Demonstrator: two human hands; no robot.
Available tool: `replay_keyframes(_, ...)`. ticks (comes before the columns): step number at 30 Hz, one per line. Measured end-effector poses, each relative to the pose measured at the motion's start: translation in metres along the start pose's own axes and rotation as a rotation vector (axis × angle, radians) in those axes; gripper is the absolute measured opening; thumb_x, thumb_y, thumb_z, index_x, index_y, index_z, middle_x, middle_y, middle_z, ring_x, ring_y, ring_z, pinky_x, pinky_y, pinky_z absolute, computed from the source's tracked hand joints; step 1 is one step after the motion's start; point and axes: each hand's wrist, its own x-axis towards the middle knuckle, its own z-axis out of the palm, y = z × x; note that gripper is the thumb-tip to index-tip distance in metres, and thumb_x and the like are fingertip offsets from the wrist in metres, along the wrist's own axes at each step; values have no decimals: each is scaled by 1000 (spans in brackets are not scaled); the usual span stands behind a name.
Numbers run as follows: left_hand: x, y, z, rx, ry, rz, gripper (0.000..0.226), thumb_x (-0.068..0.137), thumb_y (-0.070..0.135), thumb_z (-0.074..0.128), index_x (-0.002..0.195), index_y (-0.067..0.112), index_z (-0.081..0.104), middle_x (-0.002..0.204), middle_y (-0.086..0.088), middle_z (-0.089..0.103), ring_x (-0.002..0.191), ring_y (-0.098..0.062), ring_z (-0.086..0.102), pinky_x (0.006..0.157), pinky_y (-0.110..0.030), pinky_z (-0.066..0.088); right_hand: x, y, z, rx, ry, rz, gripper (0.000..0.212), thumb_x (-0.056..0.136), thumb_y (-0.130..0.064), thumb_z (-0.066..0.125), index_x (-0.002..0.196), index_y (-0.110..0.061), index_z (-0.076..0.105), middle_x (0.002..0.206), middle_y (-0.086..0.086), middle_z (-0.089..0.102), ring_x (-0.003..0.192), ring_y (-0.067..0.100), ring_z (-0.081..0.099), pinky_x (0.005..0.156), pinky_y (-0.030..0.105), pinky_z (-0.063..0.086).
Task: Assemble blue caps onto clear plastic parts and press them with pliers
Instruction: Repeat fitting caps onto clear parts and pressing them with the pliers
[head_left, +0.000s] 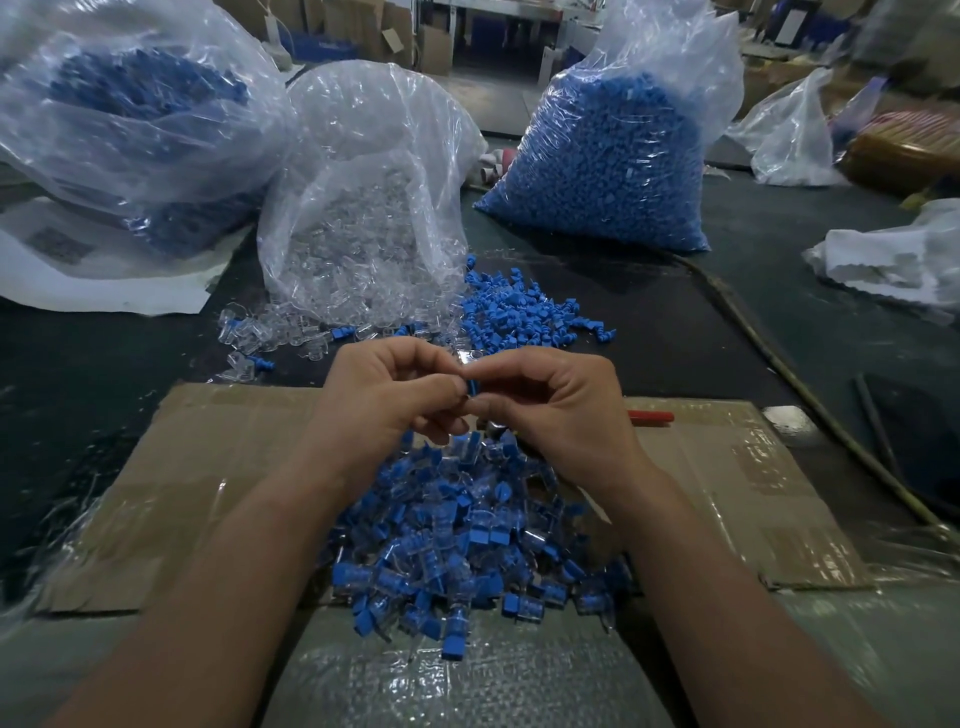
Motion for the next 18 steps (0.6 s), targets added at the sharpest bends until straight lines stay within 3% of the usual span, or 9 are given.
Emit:
replay_keyframes(5, 0, -1, -1, -51, -34, -35, 14, 75, -7, 61, 70, 5, 61, 53, -7, 65, 45, -15, 61, 43, -20, 49, -1, 4, -1, -26, 32, -56, 34, 68, 2, 74, 99, -12, 67, 79, -17, 66, 72, -1, 65, 67, 12, 49)
replay_keyframes(18, 1, -2, 0, -115, -71, -78, 5, 68, 0, 62, 73, 3, 61, 56, -10, 66, 48, -17, 63, 45, -20, 50, -2, 3, -4, -130, 58, -98, 33, 68, -5, 75, 99, -13, 66, 80, -7, 67, 72, 2, 67, 67, 15, 52)
